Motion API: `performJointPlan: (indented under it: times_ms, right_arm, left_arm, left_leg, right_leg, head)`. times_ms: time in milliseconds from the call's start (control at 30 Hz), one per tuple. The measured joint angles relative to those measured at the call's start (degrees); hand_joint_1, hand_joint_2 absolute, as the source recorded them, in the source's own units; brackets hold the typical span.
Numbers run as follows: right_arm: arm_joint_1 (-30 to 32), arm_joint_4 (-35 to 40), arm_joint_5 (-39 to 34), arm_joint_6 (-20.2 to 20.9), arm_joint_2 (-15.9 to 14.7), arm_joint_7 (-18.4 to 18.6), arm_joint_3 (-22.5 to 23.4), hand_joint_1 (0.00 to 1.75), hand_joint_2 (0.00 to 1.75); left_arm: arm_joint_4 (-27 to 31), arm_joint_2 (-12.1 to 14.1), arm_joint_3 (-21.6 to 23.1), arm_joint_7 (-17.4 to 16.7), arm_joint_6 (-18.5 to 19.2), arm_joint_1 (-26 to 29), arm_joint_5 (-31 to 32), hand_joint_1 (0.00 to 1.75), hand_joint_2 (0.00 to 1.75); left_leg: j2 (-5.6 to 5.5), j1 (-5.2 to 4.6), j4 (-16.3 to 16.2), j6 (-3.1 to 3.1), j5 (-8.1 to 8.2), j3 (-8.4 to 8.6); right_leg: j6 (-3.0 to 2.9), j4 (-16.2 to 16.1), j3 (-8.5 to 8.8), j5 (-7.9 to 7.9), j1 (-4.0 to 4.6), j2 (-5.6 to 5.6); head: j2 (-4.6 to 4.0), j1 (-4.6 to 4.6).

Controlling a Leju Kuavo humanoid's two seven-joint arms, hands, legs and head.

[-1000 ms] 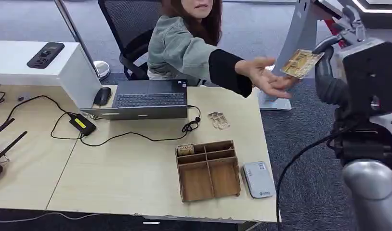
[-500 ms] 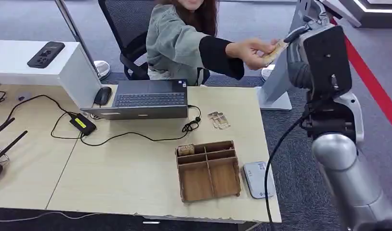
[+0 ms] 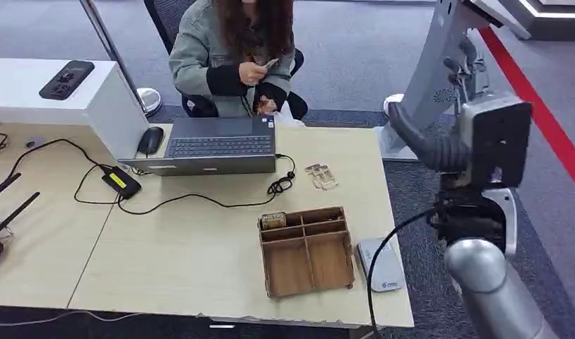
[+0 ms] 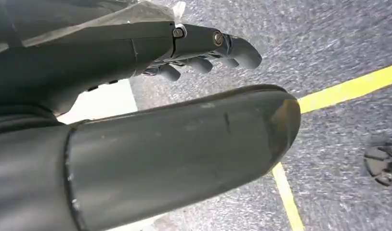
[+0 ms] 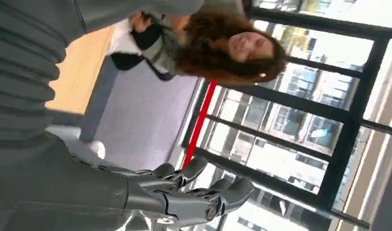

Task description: Pass the card to the sensor for recognition and then transmit it.

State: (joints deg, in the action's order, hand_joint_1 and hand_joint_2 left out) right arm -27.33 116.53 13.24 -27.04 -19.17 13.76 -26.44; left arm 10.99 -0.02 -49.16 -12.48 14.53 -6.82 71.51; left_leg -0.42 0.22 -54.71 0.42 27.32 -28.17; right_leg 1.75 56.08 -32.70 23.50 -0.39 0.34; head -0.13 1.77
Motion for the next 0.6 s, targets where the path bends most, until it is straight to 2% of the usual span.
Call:
performJointPlan:
  times_ms: [167,233,367,400,467,600]
  right_arm:
    - [9.4,4.7,-13.2,-4.1,0.9,-8.2,3.6,0.0,1.75]
    - [12.9,5.3,-17.4,-4.4,1.5,-11.3,4.3,0.0,1.75]
    - [20.2,4.5,-30.8,-3.9,3.4,-19.8,5.0,0.0,1.75]
    - [21.6,3.9,-34.4,-3.3,3.8,-21.9,5.2,0.0,0.0]
    - [24.2,1.6,-42.0,-0.9,4.2,-26.1,5.7,0.0,0.0]
    - [28.3,-3.5,-46.8,3.0,4.8,-30.7,5.5,0.0,0.0]
  left_arm:
    - [0.0,-0.2,-0.9,0.1,0.0,0.0,-2.6,0.0,0.0]
    - [0.0,-0.3,-1.5,0.1,0.0,0.0,-4.0,0.0,0.0]
    - [0.0,-0.8,-3.4,0.1,0.0,-0.3,-6.3,0.0,0.0]
    - [0.0,-0.9,-3.7,0.1,0.0,-0.3,-6.4,0.0,0.0]
    - [0.0,-1.1,-4.5,0.4,0.0,-0.4,-6.5,0.0,0.0]
    - [0.0,-1.5,-5.3,1.2,0.0,-0.5,-6.1,0.0,0.0]
  left_leg:
    - [0.01,0.0,0.0,0.0,0.01,-0.04]
    - [0.01,0.0,0.0,0.0,0.01,-0.04]
    - [-0.01,0.02,0.0,-0.01,0.01,-0.08]
    - [-0.01,0.02,0.0,-0.01,0.01,-0.06]
    - [0.0,0.03,0.0,-0.04,0.03,-0.05]
    - [0.0,0.04,0.0,-0.05,0.04,-0.07]
  right_leg:
    - [0.0,0.0,0.01,0.01,-0.01,0.02]
    - [-0.01,0.0,0.01,0.02,-0.01,0.02]
    - [-0.04,0.0,0.01,0.05,0.0,-0.01]
    - [-0.05,0.0,0.01,0.05,-0.01,0.0]
    - [-0.05,0.0,0.01,0.05,0.0,0.01]
    - [-0.04,0.0,0.01,0.07,0.0,0.0]
  head:
    - [0.0,0.0]
    - [0.0,-0.02]
    - [0.0,-0.02]
    - [0.0,-0.07]
    - [0.0,-0.02]
    - [0.0,-0.02]
